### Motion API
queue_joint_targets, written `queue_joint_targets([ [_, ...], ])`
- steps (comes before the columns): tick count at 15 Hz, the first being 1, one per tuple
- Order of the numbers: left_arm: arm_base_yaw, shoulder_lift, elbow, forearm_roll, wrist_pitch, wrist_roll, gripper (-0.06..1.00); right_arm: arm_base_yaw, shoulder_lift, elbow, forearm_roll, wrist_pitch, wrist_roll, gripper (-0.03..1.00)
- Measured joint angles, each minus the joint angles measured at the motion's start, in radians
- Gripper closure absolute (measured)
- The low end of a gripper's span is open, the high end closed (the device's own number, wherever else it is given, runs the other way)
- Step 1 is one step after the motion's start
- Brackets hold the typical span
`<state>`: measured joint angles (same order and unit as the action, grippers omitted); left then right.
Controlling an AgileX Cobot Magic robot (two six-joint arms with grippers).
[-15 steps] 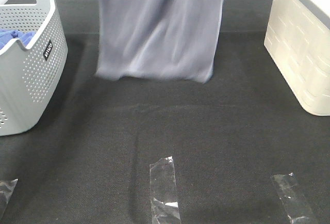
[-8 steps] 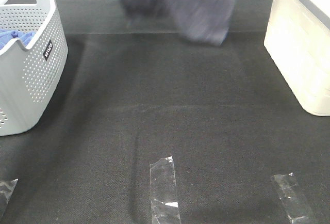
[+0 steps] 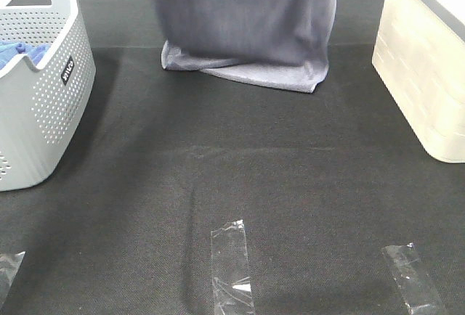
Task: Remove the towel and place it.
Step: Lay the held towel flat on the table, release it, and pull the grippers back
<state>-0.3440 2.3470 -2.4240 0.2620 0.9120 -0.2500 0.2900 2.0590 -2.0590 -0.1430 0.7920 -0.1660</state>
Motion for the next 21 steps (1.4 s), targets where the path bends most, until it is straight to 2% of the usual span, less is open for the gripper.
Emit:
queue_joint_targets([
  [2, -0.002, 0.000, 0.000, -0.096, 0.148, 0.031, 0.94, 0.000, 0.000, 0.004, 0.046, 0.141, 0.002, 0.97],
  [4, -0.009, 0.000, 0.000, -0.127, 0.264, 0.048, 0.94, 0.000, 0.000, 0.004, 0.085, 0.246, 0.002, 0.97],
  [8, -0.024, -0.032, 0.016, -0.154, 0.297, 0.056, 0.94, 0.000, 0.000, 0.004, 0.125, 0.413, 0.002, 0.97],
  [10, -0.052, -0.106, 0.098, -0.140, 0.297, 0.058, 0.94, 0.000, -0.002, 0.006, 0.143, 0.424, 0.002, 0.97],
  [13, -0.090, -0.292, 0.382, -0.126, 0.298, 0.047, 0.94, 0.000, -0.071, 0.111, 0.216, 0.423, 0.002, 0.97],
  [15, -0.121, -0.396, 0.540, -0.122, 0.298, 0.018, 0.94, 0.000, -0.217, 0.327, 0.240, 0.423, 0.002, 0.97],
  [16, -0.121, -0.396, 0.540, -0.122, 0.298, 0.018, 0.94, 0.000, -0.217, 0.327, 0.240, 0.423, 0.002, 0.97],
  [21, -0.284, -0.642, 0.896, -0.122, 0.297, -0.071, 0.94, 0.000, -0.538, 0.723, 0.321, 0.425, 0.001, 0.97],
])
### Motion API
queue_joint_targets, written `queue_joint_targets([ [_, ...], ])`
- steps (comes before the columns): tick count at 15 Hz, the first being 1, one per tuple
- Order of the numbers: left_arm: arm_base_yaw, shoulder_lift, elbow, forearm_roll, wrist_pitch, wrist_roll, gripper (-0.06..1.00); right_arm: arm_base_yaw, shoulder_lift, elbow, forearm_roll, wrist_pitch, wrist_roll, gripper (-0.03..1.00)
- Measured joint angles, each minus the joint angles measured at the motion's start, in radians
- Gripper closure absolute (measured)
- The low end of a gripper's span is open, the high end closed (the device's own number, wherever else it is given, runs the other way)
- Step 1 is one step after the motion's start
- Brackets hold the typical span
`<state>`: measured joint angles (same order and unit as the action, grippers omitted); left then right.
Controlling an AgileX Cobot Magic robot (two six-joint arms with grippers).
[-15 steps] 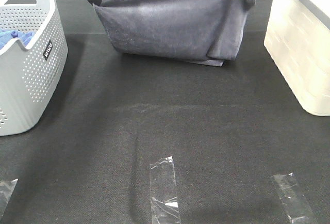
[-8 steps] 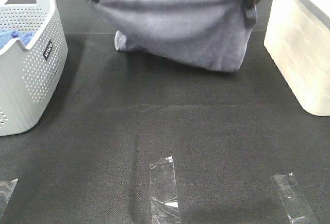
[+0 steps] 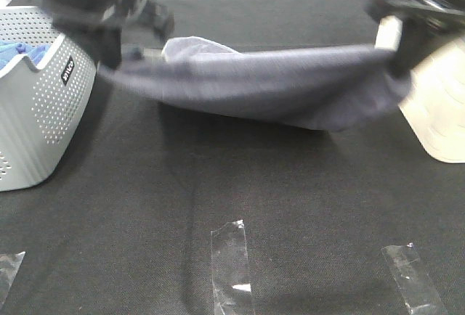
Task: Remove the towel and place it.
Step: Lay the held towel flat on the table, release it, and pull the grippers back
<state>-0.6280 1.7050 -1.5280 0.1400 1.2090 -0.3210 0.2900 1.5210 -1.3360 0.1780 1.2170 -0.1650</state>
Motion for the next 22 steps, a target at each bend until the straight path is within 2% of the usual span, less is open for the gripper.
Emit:
queue_joint_targets([
  [6, -0.255, -0.241, 0.299, -0.013, -0.001, -0.226, 0.94, 0.000, -0.350, 0.370, 0.097, 0.001, 0.000, 0.97],
  [7, -0.319, -0.278, 0.351, -0.034, -0.001, -0.281, 0.94, 0.000, -0.420, 0.452, 0.116, 0.001, 0.000, 0.97],
  [11, -0.442, -0.299, 0.464, -0.117, 0.000, -0.381, 0.94, 0.000, -0.554, 0.618, 0.141, 0.001, 0.000, 0.97],
  [16, -0.459, -0.299, 0.600, -0.218, -0.002, -0.410, 0.94, 0.000, -0.599, 0.727, 0.188, 0.002, 0.000, 0.97],
  [22, -0.459, -0.299, 0.617, -0.226, -0.014, -0.422, 0.94, 0.000, -0.599, 0.776, 0.195, 0.002, 0.000, 0.97],
])
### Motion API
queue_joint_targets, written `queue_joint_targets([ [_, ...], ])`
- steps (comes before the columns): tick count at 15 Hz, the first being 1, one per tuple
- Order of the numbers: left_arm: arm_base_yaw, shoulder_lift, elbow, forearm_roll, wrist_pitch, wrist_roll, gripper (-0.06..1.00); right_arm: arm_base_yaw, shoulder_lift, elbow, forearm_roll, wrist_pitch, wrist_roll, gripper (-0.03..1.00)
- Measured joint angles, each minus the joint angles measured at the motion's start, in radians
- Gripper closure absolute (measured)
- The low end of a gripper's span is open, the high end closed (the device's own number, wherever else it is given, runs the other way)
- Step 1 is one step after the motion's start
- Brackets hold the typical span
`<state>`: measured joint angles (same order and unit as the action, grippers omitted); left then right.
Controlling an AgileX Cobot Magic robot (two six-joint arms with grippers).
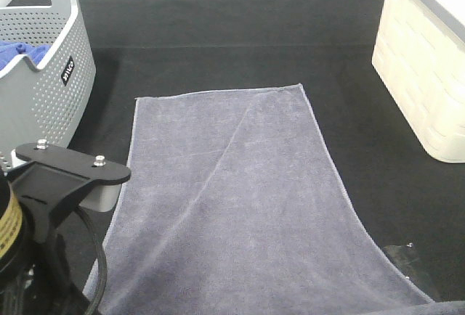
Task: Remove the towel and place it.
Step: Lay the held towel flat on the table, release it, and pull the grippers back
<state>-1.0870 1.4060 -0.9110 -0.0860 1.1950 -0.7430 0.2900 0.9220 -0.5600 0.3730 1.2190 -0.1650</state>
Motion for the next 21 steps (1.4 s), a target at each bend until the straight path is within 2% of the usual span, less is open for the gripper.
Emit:
queue_joint_targets([
  [1, 0.000, 0.000, 0.000, 0.000, 0.000, 0.000, 0.94, 0.000, 0.000, 0.000, 0.000, 0.000, 0.000, 0.95],
  [2, 0.000, 0.000, 0.001, -0.002, -0.002, -0.002, 0.84, 0.000, 0.000, 0.000, 0.000, 0.000, 0.000, 0.83],
  [3, 0.000, 0.000, 0.001, -0.002, -0.002, -0.002, 0.84, 0.000, 0.000, 0.000, 0.000, 0.000, 0.000, 0.83],
  [4, 0.000, 0.000, 0.003, -0.013, -0.013, -0.002, 0.71, 0.000, 0.000, 0.000, 0.000, 0.000, 0.000, 0.69],
  [6, 0.000, 0.000, 0.003, -0.048, -0.047, -0.002, 0.37, 0.000, 0.000, 0.000, -0.002, 0.000, 0.000, 0.36],
  [7, 0.000, 0.000, 0.003, -0.054, -0.053, -0.002, 0.26, 0.000, 0.000, 0.000, -0.001, 0.000, 0.000, 0.25],
  [8, 0.000, 0.000, 0.003, -0.055, -0.053, -0.002, 0.21, 0.000, 0.000, 0.000, 0.002, 0.000, 0.000, 0.20],
  [12, 0.000, 0.000, 0.003, -0.034, -0.053, -0.002, 0.19, 0.000, 0.000, 0.000, 0.008, 0.000, 0.000, 0.17],
  [15, 0.033, 0.000, 0.003, 0.021, -0.053, -0.002, 0.19, 0.000, 0.006, -0.042, -0.007, -0.033, 0.000, 0.21],
  [18, 0.134, 0.000, 0.003, 0.105, -0.093, 0.013, 0.19, 0.000, 0.081, -0.138, -0.030, -0.114, 0.000, 0.29],
  [19, 0.200, 0.000, -0.008, 0.136, -0.141, 0.041, 0.19, 0.000, 0.141, -0.199, -0.036, -0.146, 0.000, 0.34],
  [21, 0.290, 0.000, -0.044, 0.152, -0.240, 0.100, 0.19, 0.000, 0.237, -0.293, -0.036, -0.173, 0.000, 0.37],
])
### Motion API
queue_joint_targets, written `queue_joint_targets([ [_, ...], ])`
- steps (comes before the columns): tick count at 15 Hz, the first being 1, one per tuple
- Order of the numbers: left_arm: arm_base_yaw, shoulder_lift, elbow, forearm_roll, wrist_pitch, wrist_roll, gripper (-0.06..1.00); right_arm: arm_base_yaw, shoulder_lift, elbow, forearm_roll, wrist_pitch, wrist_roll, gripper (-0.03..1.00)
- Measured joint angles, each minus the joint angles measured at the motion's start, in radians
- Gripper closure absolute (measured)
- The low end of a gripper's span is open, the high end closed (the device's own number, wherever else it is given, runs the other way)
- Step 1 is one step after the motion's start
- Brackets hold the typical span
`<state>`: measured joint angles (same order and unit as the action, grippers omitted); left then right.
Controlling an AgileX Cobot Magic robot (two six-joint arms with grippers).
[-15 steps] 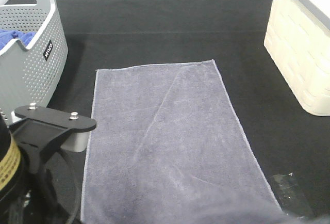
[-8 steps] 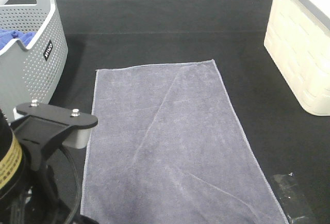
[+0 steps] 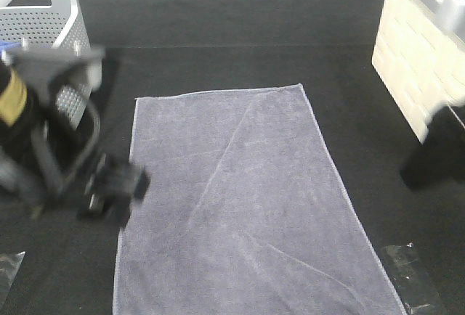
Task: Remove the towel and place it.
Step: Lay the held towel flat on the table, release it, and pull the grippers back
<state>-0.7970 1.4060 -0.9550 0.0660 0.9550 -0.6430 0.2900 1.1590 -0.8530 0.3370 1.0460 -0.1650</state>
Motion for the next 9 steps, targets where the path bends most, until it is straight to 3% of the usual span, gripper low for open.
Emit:
queue_joint_targets([
  [3, 0.127, 0.003, -0.065, 0.006, -0.135, 0.086, 0.20, 0.000, 0.154, -0.166, -0.008, -0.034, 0.000, 0.39],
  [4, 0.127, 0.003, -0.065, 0.006, -0.135, 0.086, 0.20, 0.000, 0.154, -0.166, -0.008, -0.034, 0.000, 0.39],
  [9, 0.302, 0.170, -0.302, 0.009, -0.149, 0.242, 0.21, 0.000, 0.471, -0.506, -0.038, -0.041, 0.000, 0.41],
])
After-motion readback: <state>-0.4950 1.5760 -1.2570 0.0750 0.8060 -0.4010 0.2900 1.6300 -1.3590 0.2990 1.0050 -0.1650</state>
